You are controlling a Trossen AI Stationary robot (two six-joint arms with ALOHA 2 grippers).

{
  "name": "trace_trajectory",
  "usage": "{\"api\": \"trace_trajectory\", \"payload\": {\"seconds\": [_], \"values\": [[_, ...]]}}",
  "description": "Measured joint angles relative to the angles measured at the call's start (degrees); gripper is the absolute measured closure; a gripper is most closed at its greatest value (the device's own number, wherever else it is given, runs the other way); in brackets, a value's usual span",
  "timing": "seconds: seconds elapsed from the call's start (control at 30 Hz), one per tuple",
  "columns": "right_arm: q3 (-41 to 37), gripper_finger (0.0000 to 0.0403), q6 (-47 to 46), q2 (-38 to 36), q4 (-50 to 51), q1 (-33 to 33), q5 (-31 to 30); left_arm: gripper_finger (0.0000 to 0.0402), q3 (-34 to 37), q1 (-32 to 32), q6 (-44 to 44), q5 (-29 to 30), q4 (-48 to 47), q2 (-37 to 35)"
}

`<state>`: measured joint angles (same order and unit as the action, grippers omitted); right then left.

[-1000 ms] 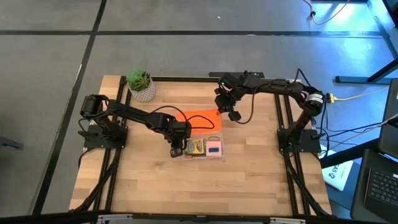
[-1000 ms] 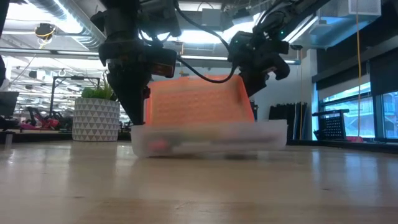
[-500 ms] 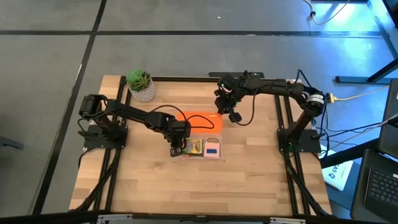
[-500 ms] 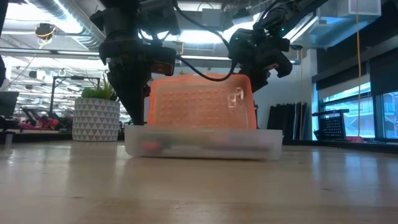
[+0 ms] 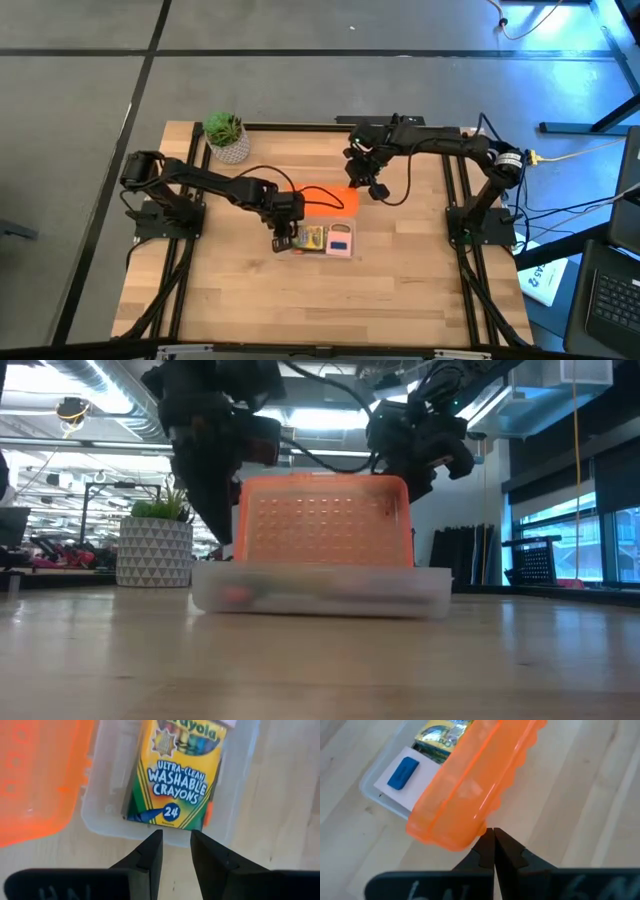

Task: Pack school essentials
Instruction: Close the supply box

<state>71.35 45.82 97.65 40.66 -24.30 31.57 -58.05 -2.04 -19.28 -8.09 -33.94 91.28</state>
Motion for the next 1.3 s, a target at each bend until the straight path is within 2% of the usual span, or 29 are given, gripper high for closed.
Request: {"api": "trace_trajectory", "payload": {"seconds": [0.27,0.67,0.9,1.03,1.2,1.3], "values": [[0.01,0.0401,-0.14,-0.45,0.02,2.02,-0.05,0.0308,-0.06,0.00,-0.49,0.14,-0.67,-4.81],[0.57,0.0401,-1.43,-2.34,0.88,6.27,-0.30,0.0308,-0.07,-2.31,-5.51,0.16,-3.46,-16.51],[0.59,0.0401,-3.73,-2.34,0.64,11.28,-0.39,0.0308,-0.12,-4.52,-8.70,7.70,-4.83,-21.72],[0.58,0.0401,-7.04,-2.34,-0.33,13.58,-0.38,0.0308,-0.13,-5.08,-8.72,10.30,-4.62,-21.50],[0.59,0.0401,-12.66,-1.91,-1.95,16.94,-0.65,0.0308,-0.14,-5.38,-8.27,10.39,-4.62,-17.88],[0.59,0.0401,-15.91,-1.19,-3.55,19.35,-4.04,0.0308,-0.14,-5.83,-8.18,10.31,-4.30,-15.87]]}}
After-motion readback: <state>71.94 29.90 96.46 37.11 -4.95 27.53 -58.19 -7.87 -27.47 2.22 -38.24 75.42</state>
